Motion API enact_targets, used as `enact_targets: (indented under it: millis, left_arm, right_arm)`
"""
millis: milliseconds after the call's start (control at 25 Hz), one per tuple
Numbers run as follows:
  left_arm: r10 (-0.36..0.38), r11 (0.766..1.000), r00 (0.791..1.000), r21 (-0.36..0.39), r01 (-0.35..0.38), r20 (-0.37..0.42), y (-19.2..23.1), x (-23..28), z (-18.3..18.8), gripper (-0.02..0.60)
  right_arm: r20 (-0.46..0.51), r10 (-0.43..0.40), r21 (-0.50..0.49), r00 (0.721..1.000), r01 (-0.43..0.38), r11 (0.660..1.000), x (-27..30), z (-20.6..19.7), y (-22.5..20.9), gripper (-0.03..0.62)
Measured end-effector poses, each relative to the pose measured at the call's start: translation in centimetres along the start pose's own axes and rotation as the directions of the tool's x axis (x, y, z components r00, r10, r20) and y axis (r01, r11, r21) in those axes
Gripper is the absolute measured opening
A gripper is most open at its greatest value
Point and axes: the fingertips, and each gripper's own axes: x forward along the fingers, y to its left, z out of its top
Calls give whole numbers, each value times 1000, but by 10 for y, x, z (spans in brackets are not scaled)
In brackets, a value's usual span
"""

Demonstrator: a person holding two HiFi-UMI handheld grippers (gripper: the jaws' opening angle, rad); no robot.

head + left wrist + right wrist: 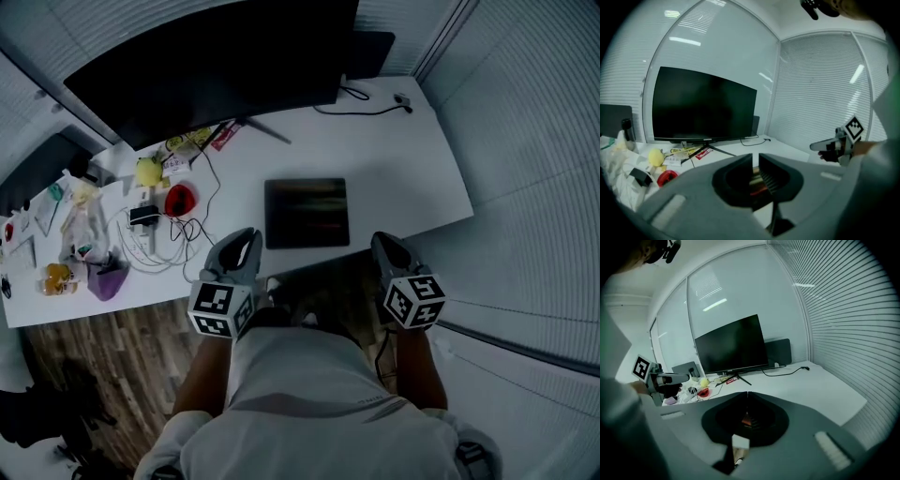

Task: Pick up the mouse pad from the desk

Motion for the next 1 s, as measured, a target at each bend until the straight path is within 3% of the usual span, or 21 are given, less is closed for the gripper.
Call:
enact_targets:
  millis: [160, 360, 520, 720, 1000]
  left_arm:
    - [-6, 1000, 999, -20, 5, -50, 50, 31, -3, 42]
    - [-30, 999, 981, -32, 24, -194, 77, 75, -42, 108]
    - [-31, 998, 936, -54, 12, -351, 76, 111, -97, 164]
    - [-19, 996, 880, -87, -26, -475, 66, 138, -150, 199]
    - [37, 999, 804, 5, -42, -593, 60, 165, -189, 257]
  right_arm:
    - [-49, -10, -46, 999, 8, 999, 55, 14, 6, 15]
    - [-213, -57, -80, 975, 41, 996, 115, -17, -10, 121]
    - [-380, -88, -81, 921, 62, 995, 154, -69, -36, 231]
    - [-492, -80, -101, 867, 34, 994, 181, -113, -52, 273]
    - [-582, -79, -148, 809, -10, 989, 202, -147, -57, 328]
